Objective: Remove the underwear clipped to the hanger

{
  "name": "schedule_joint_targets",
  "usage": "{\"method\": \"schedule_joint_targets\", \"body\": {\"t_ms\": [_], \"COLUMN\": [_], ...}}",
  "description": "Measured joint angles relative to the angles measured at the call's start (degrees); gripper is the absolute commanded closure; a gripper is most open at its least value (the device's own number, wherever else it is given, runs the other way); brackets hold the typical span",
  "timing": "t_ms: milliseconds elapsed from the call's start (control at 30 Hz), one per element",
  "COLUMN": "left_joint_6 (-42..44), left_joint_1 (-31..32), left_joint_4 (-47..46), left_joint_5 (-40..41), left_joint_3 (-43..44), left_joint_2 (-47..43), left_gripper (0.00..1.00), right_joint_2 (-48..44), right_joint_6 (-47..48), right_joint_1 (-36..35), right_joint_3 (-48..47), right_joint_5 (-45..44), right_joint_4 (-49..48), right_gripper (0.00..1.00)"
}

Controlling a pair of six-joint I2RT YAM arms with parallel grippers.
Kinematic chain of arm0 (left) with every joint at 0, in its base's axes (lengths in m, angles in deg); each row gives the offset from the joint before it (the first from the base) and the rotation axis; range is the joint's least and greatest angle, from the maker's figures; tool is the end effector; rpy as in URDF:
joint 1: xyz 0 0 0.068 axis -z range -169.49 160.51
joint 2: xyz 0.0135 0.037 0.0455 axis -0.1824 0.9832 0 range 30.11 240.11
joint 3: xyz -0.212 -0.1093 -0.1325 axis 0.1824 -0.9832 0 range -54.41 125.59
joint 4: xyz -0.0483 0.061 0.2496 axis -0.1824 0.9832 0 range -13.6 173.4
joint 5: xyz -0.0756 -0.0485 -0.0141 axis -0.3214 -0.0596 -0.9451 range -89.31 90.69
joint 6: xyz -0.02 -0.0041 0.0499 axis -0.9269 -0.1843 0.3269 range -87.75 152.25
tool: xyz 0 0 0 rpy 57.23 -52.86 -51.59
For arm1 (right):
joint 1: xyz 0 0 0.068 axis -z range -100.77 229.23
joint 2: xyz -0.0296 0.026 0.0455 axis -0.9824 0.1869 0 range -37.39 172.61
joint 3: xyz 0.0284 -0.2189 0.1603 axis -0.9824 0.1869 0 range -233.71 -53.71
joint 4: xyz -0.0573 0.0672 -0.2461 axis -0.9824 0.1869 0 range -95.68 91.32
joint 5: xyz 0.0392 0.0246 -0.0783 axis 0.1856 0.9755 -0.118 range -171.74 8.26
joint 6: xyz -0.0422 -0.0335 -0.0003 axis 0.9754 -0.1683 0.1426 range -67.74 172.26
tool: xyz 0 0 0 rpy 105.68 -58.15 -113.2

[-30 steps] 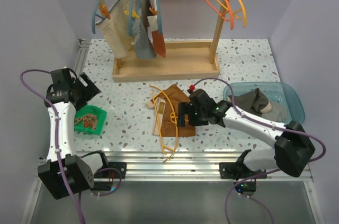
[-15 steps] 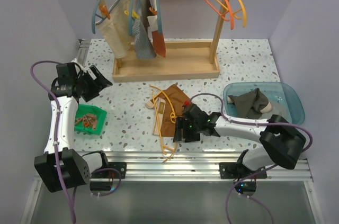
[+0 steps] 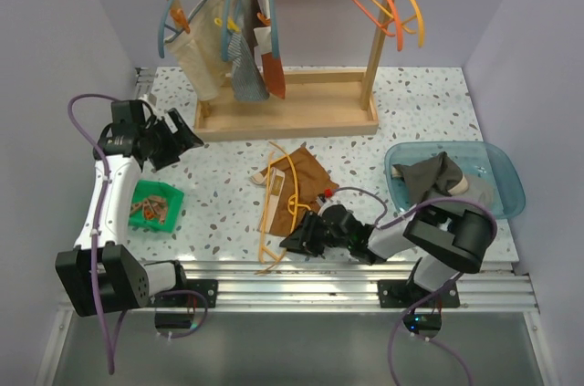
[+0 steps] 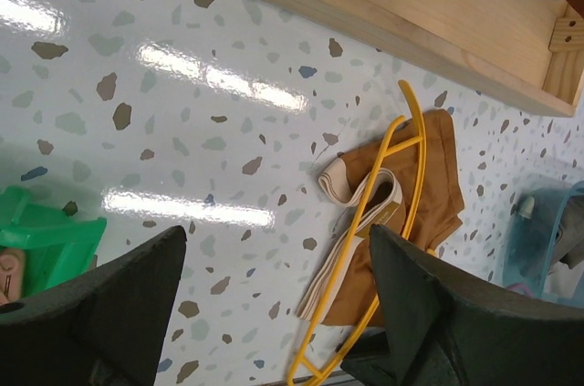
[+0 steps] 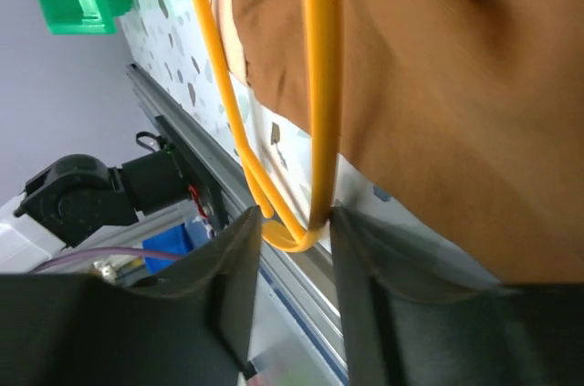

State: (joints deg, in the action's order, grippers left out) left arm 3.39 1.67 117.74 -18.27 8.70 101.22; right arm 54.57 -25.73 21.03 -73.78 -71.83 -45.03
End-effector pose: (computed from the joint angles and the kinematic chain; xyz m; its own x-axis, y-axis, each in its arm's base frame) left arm 0.2544 0.0279 0.3070 -0.6873 -0.5689 -0.4517 -0.3058 0.7906 -0.5304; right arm 0.1287 0.2193 0.1045 -0.9526 0.2921 -0.0847 0.0873 0.5294 0.8438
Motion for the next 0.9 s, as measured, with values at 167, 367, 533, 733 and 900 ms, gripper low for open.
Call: {"method": "schedule_joint_targets", "body": {"t_ms": [167, 367, 533, 733, 900], "left_joint_6": [0.17, 0.63, 1.03, 1.09, 1.29], "left_joint_1": [0.15, 0.37, 0.39, 0.39, 0.42], "left_joint_4": [0.13, 0.31, 0.33, 0.35, 0.44], "left_joint_5": [1.03, 1.97, 2.86, 3.19, 3.37], "left_joint_3": [0.22, 0.22, -0.02, -0.72, -1.14], "left_joint_2": [0.04, -0.04, -0.83, -2.16, -2.36], "left_gripper": [0.16, 0.16, 0.16, 0.16, 0.16], "right_joint_2": [4.66, 8.17, 7.06, 2.38, -6.05], "right_joint_6": [-5.84, -7.76, -7.02, -3.15, 3.54], "right_joint_1": [-0.63, -0.66, -0.68, -0.68, -0.68], "right_joint_3": [5.53, 5.92, 5.4, 1.38, -4.13], "right_joint_5": [-1.18, -1.42, -1.95, -3.21, -6.19], "right_joint_4": [-14.21, -20.39, -18.45, -4.42, 16.17], "right_gripper": [0.68, 0.61, 0.69, 0.93, 1.0]}}
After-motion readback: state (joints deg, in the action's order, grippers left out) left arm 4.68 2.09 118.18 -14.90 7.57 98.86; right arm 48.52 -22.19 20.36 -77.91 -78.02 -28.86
